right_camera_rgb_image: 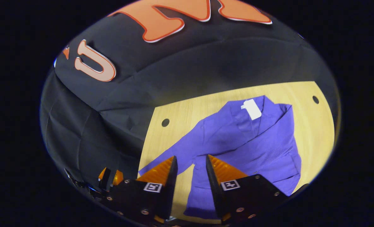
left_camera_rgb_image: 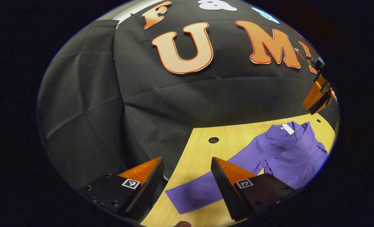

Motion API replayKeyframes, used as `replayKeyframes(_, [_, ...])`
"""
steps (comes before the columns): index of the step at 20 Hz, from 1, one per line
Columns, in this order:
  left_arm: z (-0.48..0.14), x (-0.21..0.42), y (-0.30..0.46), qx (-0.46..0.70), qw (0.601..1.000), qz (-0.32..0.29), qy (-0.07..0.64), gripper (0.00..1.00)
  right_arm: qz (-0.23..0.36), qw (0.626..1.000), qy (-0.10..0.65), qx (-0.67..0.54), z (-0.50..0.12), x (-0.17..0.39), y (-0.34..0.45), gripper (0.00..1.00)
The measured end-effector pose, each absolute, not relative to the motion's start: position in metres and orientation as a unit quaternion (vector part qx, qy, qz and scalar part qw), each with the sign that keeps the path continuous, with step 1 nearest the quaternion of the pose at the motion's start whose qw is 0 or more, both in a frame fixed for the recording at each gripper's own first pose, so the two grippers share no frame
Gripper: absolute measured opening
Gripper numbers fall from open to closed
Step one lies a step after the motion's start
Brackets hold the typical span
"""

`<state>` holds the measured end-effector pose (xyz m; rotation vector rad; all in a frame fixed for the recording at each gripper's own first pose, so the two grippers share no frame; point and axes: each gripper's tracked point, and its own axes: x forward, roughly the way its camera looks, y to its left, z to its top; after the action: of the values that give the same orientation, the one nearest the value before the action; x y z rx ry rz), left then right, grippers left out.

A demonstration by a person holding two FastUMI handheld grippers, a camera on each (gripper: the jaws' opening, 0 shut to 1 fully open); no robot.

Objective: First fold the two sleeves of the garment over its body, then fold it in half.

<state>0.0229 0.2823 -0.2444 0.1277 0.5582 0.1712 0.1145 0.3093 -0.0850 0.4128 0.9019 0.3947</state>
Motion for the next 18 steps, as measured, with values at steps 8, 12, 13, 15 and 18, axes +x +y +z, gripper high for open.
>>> replayKeyframes(8, [-0.301, 0.013, 0.295, 0.030, 0.916, 0.081, 0.393, 0.94, 0.097, 0.943, 0.296, 0.121, -0.044, 0.118, 0.201, 0.92])
replayKeyframes(12, [-0.333, 0.003, 0.287, -0.004, 0.881, 0.074, 0.467, 0.94, 0.057, 0.967, 0.238, 0.075, -0.028, 0.109, 0.147, 0.93])
replayKeyframes(13, [-0.341, 0.002, 0.284, -0.021, 0.873, 0.072, 0.482, 0.94, 0.049, 0.971, 0.228, 0.061, -0.023, 0.103, 0.133, 0.93])
replayKeyframes(15, [-0.357, -0.006, 0.286, -0.059, 0.851, 0.080, 0.516, 0.94, 0.035, 0.976, 0.209, 0.043, -0.015, 0.094, 0.112, 0.94])
replayKeyframes(18, [-0.381, -0.018, 0.289, -0.105, 0.810, 0.091, 0.569, 0.95, 0.019, 0.982, 0.187, 0.032, -0.008, 0.082, 0.087, 0.94])
